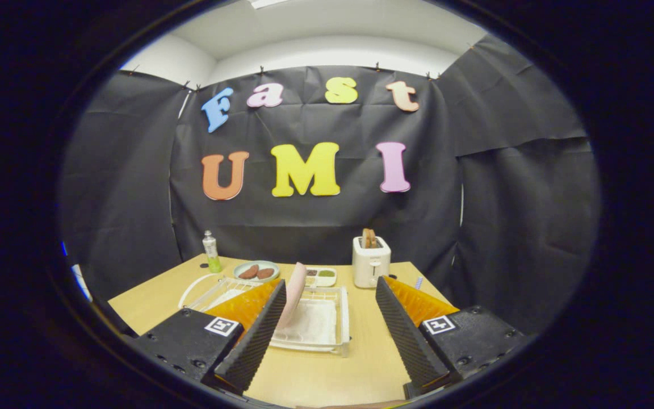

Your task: Take the plate from the dish rack, then take the spoon from the basket and place it into the plate.

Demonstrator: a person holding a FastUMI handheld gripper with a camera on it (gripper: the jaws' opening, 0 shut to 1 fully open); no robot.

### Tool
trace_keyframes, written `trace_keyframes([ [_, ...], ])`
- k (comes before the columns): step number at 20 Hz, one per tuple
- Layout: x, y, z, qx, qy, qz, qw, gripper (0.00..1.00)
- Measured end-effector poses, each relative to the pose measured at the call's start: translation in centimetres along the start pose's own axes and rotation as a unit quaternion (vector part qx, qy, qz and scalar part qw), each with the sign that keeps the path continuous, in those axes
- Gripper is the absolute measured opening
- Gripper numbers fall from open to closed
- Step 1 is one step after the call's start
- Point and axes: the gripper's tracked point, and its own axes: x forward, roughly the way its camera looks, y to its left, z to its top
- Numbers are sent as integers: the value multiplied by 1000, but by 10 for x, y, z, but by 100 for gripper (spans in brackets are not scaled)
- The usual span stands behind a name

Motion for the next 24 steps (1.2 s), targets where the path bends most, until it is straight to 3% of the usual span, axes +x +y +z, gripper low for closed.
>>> trace_keyframes([
  [4, 66, 32, 1, -27, 91, 3, 996, 100],
  [8, 120, 44, -2, -76, 192, -25, 978, 100],
  [12, 160, 50, -2, -109, 263, -65, 956, 86],
  [16, 168, 45, -22, -97, 369, -137, 914, 69],
  [19, 184, 56, -15, -139, 379, -145, 903, 50],
  [24, 188, 47, -15, -189, 393, -212, 875, 25],
])
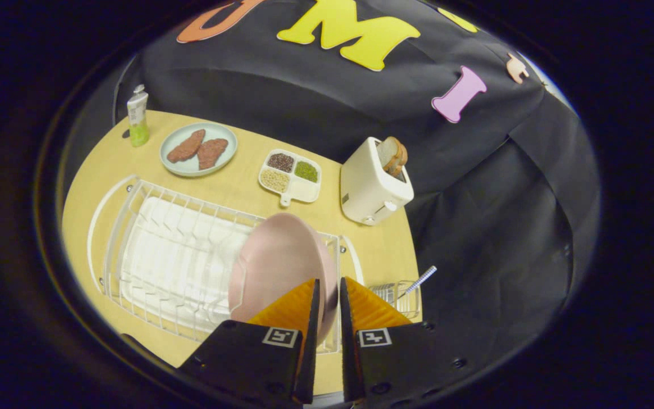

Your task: Take the plate from the dish rack, then take the spoon from the basket and place it into the plate.

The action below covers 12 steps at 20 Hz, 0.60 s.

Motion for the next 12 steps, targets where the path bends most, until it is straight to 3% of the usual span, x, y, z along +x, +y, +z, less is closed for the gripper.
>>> trace_keyframes([
  [6, 7, -8, -8, 1, 13, -16, 1000, 7],
  [12, -8, -8, -10, 12, 0, -22, 1000, 6],
])
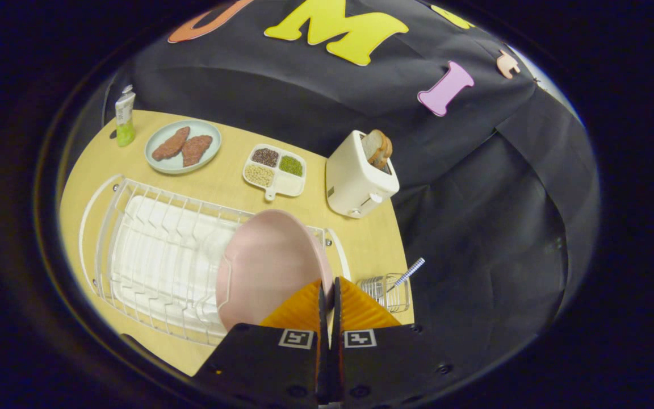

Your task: Take the plate from the dish rack, then take the spoon from the basket and place it into the plate.

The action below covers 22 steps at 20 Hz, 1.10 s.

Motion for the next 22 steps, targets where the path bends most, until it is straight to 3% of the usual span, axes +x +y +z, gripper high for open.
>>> trace_keyframes([
  [10, -24, 10, 12, 8, -67, -81, 994, 6],
  [13, -38, -6, 28, -6, -123, -157, 980, 6],
  [14, -44, -6, 32, -6, -138, -163, 977, 6],
  [17, -51, 2, 26, 0, -147, -123, 981, 6],
  [22, -60, -10, -11, 65, -165, 10, 984, 6],
])
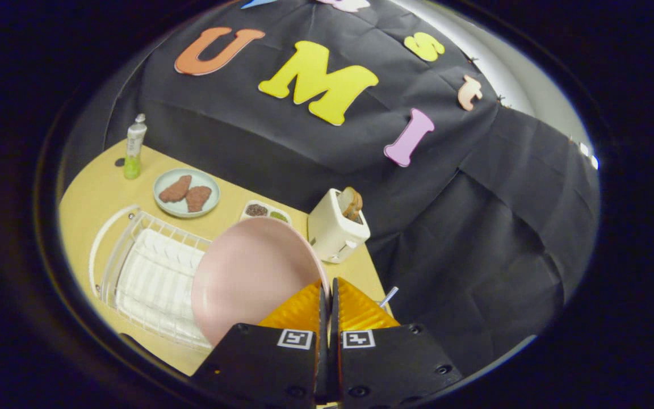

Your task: Take the plate from the dish rack, then take the spoon from the basket and place it into the plate.

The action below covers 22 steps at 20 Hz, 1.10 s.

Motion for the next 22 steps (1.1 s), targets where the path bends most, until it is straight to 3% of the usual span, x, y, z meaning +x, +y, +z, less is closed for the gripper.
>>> trace_keyframes([
  [4, 1, -18, -49, 101, 19, 123, 987, 6],
  [7, -3, -27, -94, 174, 53, 224, 957, 6],
  [10, -6, -38, -144, 219, 77, 293, 927, 6],
  [13, 1, -42, -198, 248, 94, 321, 909, 6],
  [17, 9, -32, -266, 258, 119, 324, 902, 6],
  [20, 14, -16, -299, 271, 136, 337, 891, 6],
  [22, 26, -12, -309, 273, 138, 328, 894, 6],
])
